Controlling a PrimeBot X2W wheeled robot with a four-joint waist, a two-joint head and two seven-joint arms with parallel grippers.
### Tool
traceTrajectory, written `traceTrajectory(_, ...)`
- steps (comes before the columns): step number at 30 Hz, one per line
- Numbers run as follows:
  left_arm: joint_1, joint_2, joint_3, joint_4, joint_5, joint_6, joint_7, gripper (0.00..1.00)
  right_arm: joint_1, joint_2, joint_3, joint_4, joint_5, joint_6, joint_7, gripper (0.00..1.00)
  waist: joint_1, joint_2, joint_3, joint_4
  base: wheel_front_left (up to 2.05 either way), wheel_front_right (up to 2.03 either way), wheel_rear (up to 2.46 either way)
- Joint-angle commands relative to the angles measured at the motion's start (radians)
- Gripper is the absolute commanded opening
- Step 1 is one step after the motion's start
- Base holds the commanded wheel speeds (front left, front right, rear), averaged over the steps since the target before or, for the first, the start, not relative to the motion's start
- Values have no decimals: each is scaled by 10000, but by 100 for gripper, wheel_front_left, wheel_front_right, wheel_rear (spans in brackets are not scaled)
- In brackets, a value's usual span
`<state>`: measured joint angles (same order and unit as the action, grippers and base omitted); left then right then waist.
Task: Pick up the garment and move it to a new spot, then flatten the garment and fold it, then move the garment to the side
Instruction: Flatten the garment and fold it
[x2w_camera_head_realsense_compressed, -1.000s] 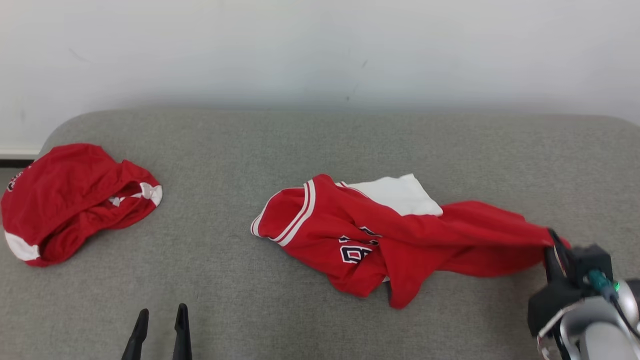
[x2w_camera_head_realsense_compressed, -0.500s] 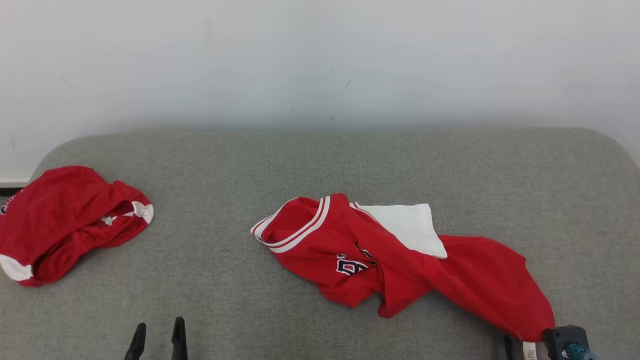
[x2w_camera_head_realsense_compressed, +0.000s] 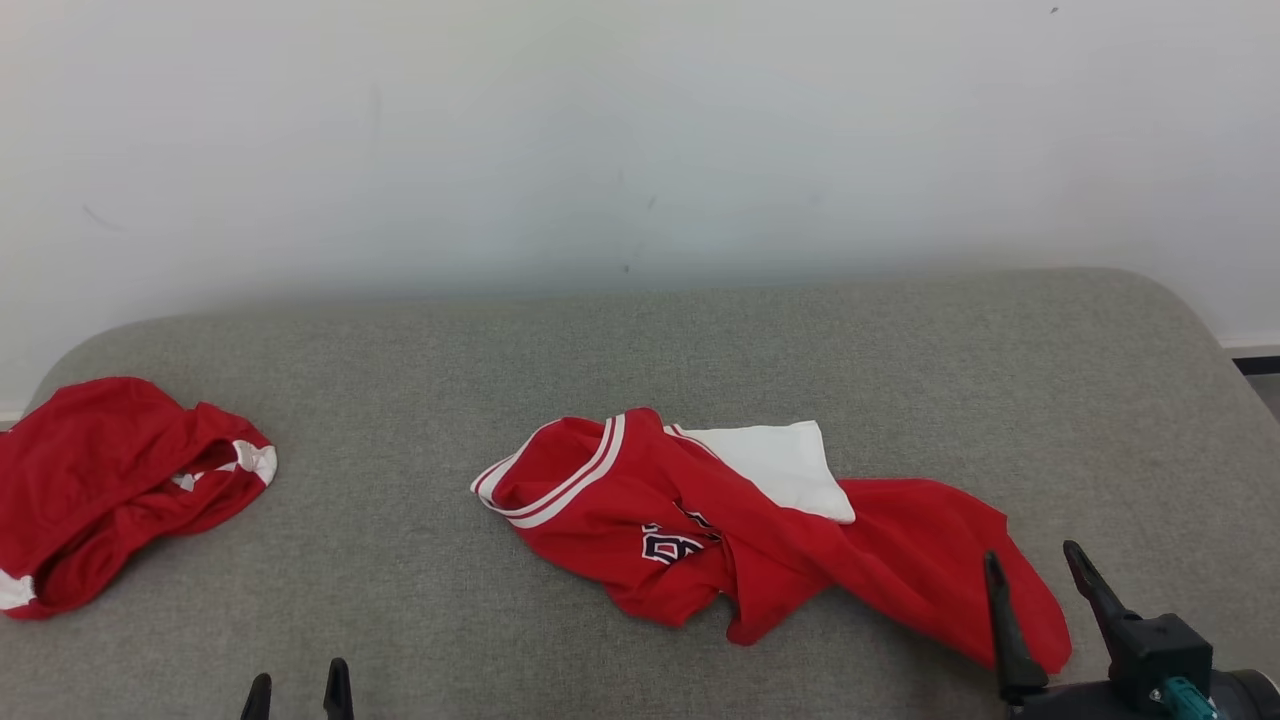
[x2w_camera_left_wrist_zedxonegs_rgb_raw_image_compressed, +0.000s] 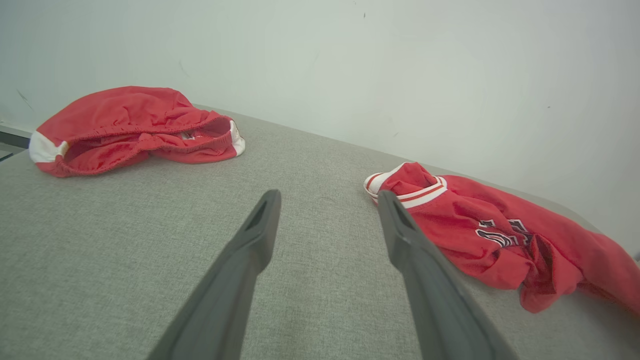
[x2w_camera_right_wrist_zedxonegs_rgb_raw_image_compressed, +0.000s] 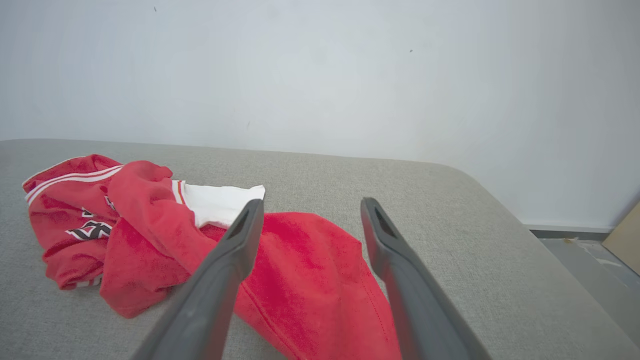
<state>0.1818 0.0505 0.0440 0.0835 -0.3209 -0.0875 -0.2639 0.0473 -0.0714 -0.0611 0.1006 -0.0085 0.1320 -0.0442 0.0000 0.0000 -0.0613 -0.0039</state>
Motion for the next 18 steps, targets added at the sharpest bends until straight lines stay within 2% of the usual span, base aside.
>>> traceTrajectory(1, 102, -1, 12, 39, 39, 59, -7, 100, -124, 19, 106, 59, 31, -24, -290, 100, 0, 0, -62, -62, 0, 0, 0)
traceTrajectory(6, 112, 0, -52, 130, 108, 113, -7, 100, -149, 62, 327, 520, -67, -24, -874, 100, 0, 0, -158, -85, 0, 0, 0)
traceTrajectory(18, -603, 192, -281, 547, 96, 4, 341, 100, -146, 158, 407, 766, 25, -24, -904, 100, 0, 0, 17, -383, 0, 0, 0)
